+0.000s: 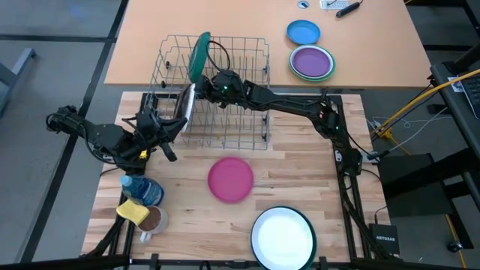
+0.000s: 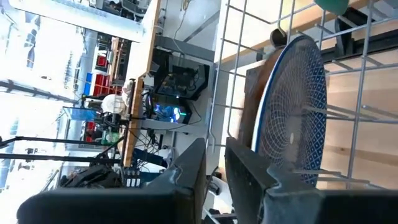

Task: Sort dishes
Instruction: Move the stacked plates to the center

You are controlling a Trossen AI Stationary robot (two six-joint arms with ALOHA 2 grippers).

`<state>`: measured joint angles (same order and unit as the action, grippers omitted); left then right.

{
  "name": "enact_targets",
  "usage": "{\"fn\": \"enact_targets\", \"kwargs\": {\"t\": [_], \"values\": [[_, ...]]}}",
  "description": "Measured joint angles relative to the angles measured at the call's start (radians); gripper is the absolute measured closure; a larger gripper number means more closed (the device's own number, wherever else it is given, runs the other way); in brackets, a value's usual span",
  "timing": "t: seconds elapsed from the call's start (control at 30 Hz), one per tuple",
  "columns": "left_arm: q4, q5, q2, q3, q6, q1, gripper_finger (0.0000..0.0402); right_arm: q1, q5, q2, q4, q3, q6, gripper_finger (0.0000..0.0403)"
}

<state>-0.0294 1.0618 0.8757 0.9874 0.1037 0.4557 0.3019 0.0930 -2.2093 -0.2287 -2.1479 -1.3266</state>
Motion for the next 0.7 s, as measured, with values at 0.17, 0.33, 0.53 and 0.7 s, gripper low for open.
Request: {"fn": "enact_targets", "kwargs": {"t": [0.17, 0.33, 0.53, 0.7], "values": [[-0.025, 0.0, 0.0, 0.0, 0.041, 0.0, 0.0402, 0.0, -0.091, 0.0, 0.001, 0.0, 0.032, 0.0338], [-0.044, 0.0, 0.0, 0.0, 0.067, 0.001, 0.0401, 0.0, -0.13, 0.012, 0.001, 0.0, 0.248, 0.0338], [-0.043, 0.0, 0.0, 0.0, 0.081, 0.002, 0.0401, 0.0, -0.21, 0.067, 0.0, 0.0, 0.5, 0.0338], [-0.043, 0.0, 0.0, 0.0, 0.084, 0.002, 0.0402, -0.012, -0.367, 0.143, -0.038, 0.0, 0.777, 0.0338]]}}
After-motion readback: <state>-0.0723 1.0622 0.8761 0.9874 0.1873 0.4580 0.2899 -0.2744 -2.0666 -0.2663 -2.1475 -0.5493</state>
